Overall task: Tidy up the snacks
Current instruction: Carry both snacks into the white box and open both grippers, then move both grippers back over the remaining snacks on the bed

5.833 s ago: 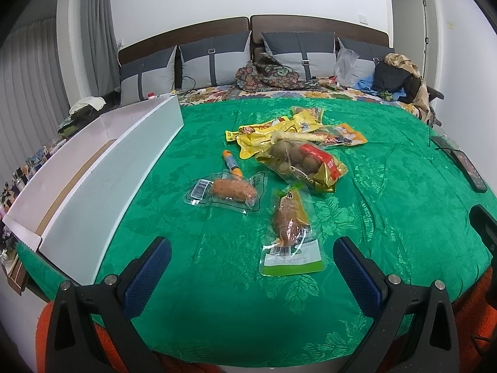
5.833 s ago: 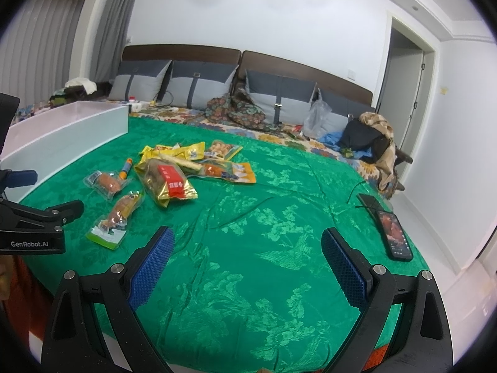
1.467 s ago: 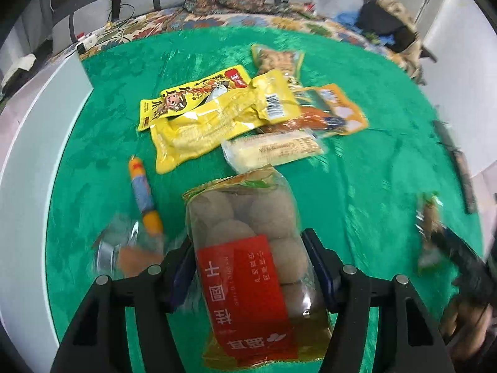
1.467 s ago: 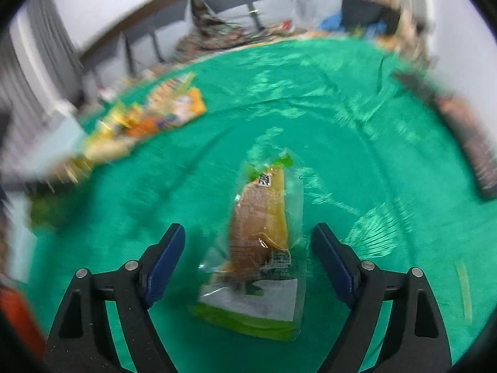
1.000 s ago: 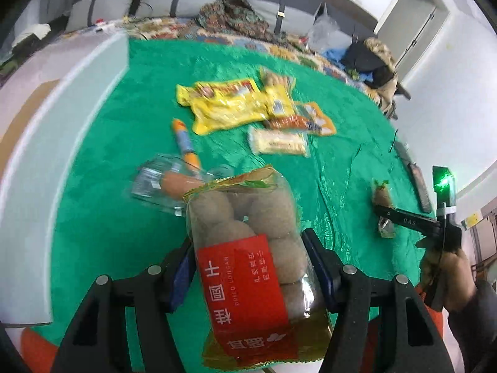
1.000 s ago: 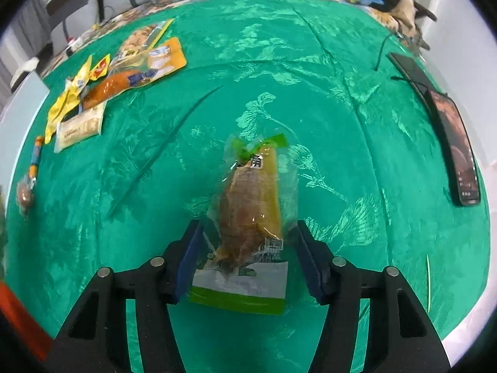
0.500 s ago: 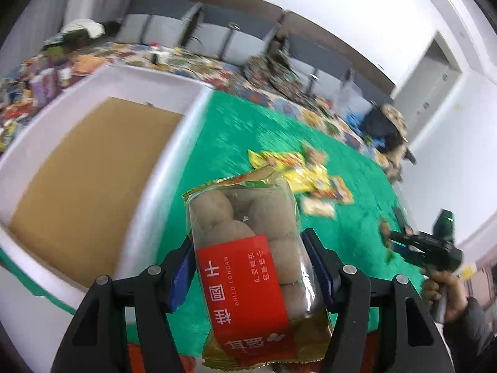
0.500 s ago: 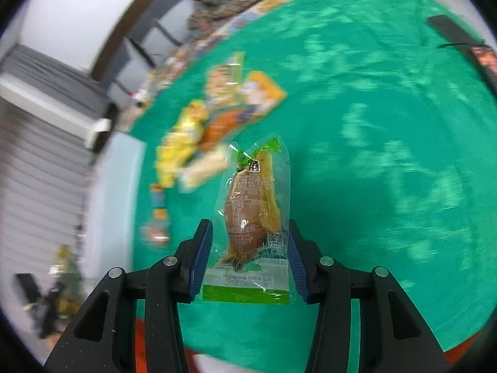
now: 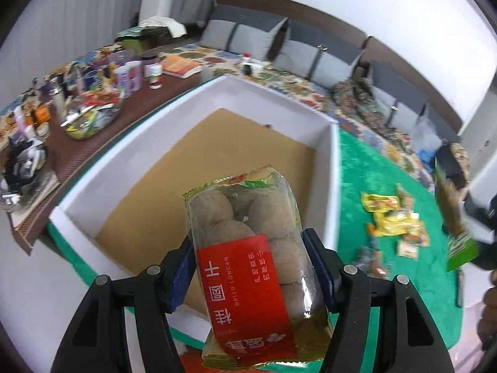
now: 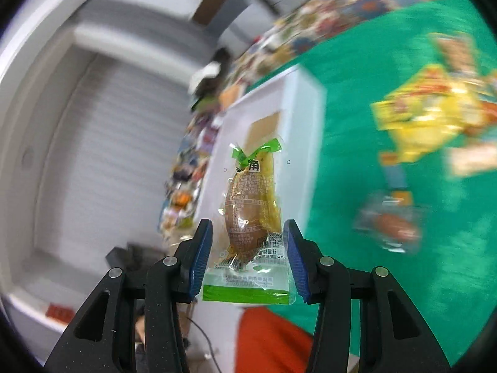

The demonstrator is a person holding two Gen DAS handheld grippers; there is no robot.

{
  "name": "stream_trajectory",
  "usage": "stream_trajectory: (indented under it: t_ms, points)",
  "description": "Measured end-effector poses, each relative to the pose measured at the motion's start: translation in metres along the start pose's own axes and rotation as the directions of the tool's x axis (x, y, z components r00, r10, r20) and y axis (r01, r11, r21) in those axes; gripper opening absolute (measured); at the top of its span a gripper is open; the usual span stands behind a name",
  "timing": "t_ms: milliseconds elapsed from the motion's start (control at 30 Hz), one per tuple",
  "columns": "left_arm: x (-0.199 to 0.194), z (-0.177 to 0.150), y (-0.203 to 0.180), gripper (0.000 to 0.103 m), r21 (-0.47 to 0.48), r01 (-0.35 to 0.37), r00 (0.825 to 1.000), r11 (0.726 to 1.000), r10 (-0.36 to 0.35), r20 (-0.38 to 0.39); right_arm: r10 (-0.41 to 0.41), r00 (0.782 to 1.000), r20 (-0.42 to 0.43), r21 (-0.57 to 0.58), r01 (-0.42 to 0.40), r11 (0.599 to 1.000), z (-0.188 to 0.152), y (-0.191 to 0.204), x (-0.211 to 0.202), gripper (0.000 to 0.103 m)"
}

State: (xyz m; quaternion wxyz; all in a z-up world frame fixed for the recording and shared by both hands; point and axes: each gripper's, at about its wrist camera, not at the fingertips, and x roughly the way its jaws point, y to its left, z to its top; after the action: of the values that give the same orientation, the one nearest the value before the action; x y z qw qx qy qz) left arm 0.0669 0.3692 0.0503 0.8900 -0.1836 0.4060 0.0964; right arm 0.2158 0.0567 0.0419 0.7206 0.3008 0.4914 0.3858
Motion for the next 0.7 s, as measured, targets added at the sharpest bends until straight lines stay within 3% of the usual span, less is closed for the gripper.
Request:
stream_trajectory:
  t_ms: [100, 167, 233, 367, 433, 500, 567, 600, 700]
  points:
    - [0.011, -0.002, 0.015, 0.072, -0.009, -0.088, 0.996, 0.996, 0.088, -0.003, 0.019, 0.999, -0.046, -0.058, -0.022, 0.998, 0.001, 0.039, 0.058, 0.054]
    - [0.010, -0.002, 0.023, 0.084, -0.017, -0.124, 0.992, 0.992, 0.124, 0.000, 0.020, 0.999, -0.049, -0.101, -0.025, 0.995, 0.002, 0.057, 0.092, 0.066]
    - [0.006, -0.005, 0.031, 0.086, -0.032, -0.160, 0.987, 0.987, 0.160, 0.013, -0.006, 0.998, -0.065, -0.136, -0.002, 0.991, 0.005, 0.064, 0.111, 0.068]
    - [-0.007, -0.015, 0.034, 0.092, -0.057, -0.150, 0.987, 0.987, 0.152, 0.043, -0.052, 0.999, -0.002, -0.192, 0.051, 0.980, 0.006, 0.053, 0.094, 0.070]
    - [-0.012, -0.022, 0.021, 0.092, -0.057, -0.113, 0.992, 0.992, 0.116, 0.050, -0.147, 0.987, 0.065, -0.240, 0.159, 0.958, 0.000, 0.031, 0.071, 0.073]
    - [-0.017, -0.033, -0.008, 0.092, -0.034, -0.027, 0.998, 0.999, 0.028, 0.050, -0.253, 0.960, 0.120, -0.273, 0.277, 0.921, -0.009, -0.003, 0.049, 0.076]
    - [-0.018, -0.045, -0.040, 0.094, 0.005, 0.054, 0.998, 0.999, -0.054, 0.039, -0.438, 0.879, 0.187, -0.294, 0.476, 0.829, -0.031, -0.057, 0.020, 0.076]
    - [-0.017, -0.051, -0.058, 0.096, 0.028, 0.094, 0.995, 0.995, -0.095, 0.029, -0.544, 0.811, 0.217, -0.288, 0.585, 0.758, -0.043, -0.088, 0.006, 0.076]
    - [-0.004, -0.076, -0.124, 0.101, 0.117, 0.208, 0.978, 0.971, -0.206, -0.033, -0.716, 0.647, 0.260, -0.192, 0.762, 0.619, -0.076, -0.170, -0.047, 0.076]
